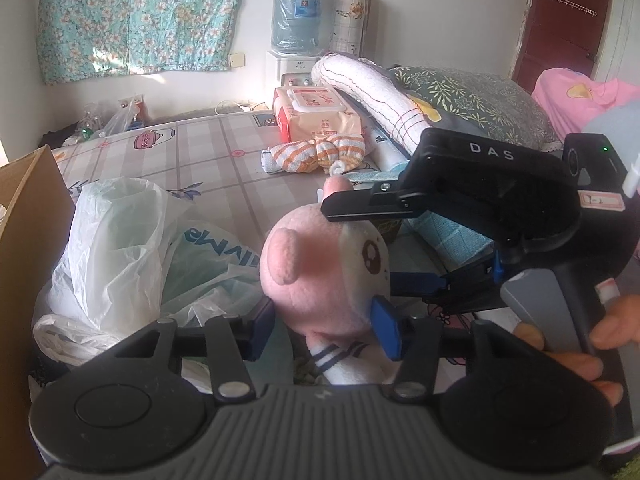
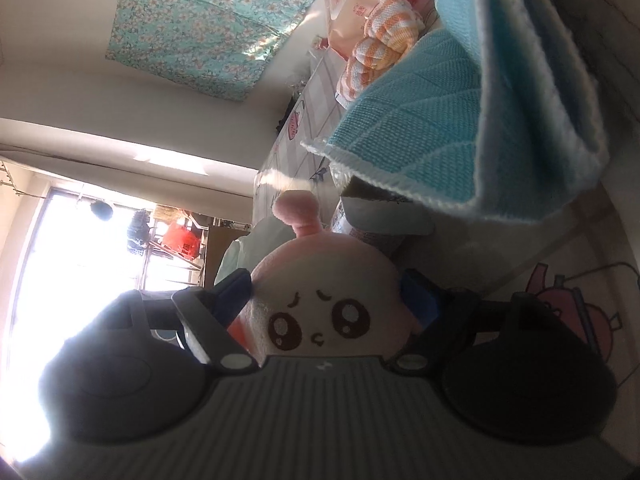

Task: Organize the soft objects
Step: 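Lift the pink plush toy with both grippers, then carry the plush toy with both grippers over the cardboard box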

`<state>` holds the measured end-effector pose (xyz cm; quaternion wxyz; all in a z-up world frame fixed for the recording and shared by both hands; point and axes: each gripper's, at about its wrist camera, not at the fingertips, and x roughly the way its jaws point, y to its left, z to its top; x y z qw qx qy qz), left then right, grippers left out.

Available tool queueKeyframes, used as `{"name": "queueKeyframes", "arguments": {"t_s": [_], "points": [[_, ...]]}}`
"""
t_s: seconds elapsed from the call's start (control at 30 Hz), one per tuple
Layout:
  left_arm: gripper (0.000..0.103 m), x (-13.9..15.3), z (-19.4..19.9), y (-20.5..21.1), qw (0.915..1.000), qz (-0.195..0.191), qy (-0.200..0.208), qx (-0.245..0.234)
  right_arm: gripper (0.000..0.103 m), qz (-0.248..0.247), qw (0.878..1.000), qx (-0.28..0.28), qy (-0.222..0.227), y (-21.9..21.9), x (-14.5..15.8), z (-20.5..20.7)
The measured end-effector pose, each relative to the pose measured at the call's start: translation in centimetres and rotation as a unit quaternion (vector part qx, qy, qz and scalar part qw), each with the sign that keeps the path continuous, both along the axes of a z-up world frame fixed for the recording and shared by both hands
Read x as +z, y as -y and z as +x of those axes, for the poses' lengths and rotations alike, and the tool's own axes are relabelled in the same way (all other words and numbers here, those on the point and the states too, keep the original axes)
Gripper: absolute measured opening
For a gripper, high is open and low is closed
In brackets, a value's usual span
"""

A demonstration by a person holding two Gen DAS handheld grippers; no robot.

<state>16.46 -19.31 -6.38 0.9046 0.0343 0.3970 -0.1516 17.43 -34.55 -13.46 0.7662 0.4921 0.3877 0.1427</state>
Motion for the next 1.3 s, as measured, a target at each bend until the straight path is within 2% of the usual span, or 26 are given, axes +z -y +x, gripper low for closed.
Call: {"name": "queueKeyframes", "arguments": {"t_s": [0.37, 0.57, 0.77, 1.0, 1.13, 1.3], "points": [[0.053, 2.2, -2.4, 0.2, 0.9982, -0.033, 0.029, -0.04, 0.081, -0.022, 0.999, -0.036, 0.023, 0.0, 3.2, -4.3], [0.053, 4.9, -5.1, -0.2, 0.9945, -0.047, 0.07, -0.063, 0.081, -0.04, 0.996, -0.054, 0.06, -0.7, 7.3, -7.6], [0.053, 8.0, -7.9, -1.8, 0.9905, -0.062, 0.111, -0.053, 0.081, -0.06, 0.992, -0.041, 0.1, -3.2, 11.6, -9.6], [0.053, 11.8, -10.7, -6.9, 0.9852, -0.067, 0.157, -0.018, 0.081, -0.076, 0.987, 0.007, 0.141, -9.3, 17.1, -9.1], [0.053, 14.1, -11.8, -11.9, 0.9822, -0.072, 0.172, 0.02, 0.081, -0.087, 0.982, 0.053, 0.159, -14.8, 20.2, -8.1], [0.053, 16.3, -12.6, -19.0, 0.9782, -0.072, 0.18, 0.074, 0.082, -0.094, 0.974, 0.12, 0.169, -22.5, 22.5, -5.7]]}}
